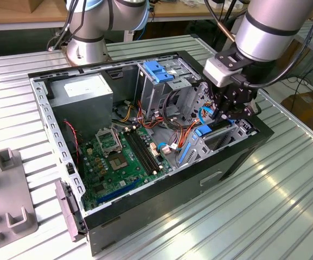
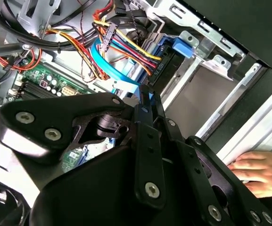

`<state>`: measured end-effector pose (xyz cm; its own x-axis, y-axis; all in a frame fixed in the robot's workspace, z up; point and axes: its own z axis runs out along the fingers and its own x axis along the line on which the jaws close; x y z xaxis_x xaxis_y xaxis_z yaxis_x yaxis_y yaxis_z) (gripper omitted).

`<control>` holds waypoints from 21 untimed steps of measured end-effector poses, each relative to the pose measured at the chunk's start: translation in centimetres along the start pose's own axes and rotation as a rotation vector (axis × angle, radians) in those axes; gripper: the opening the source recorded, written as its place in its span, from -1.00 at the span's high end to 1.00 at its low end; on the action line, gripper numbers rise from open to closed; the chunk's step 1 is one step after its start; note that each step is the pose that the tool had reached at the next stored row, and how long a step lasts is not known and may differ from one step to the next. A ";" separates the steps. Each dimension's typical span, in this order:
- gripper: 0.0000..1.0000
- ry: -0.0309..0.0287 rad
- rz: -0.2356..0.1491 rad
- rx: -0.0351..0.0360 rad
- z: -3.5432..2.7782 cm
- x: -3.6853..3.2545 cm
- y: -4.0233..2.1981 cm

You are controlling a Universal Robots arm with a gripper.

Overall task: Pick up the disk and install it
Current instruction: 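Insert the second disk wire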

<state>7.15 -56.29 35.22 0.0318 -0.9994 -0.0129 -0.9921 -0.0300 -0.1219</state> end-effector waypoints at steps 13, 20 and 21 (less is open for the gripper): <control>0.68 -0.0107 -0.014 0.0205 0.42 0.15 0.30; 0.68 -0.0179 -0.014 0.0211 0.70 0.19 0.33; 0.68 -0.0182 -0.014 0.0210 0.70 0.18 0.33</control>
<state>6.91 -56.47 34.47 0.0477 -0.9984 -0.0291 -0.9888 -0.0430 -0.1430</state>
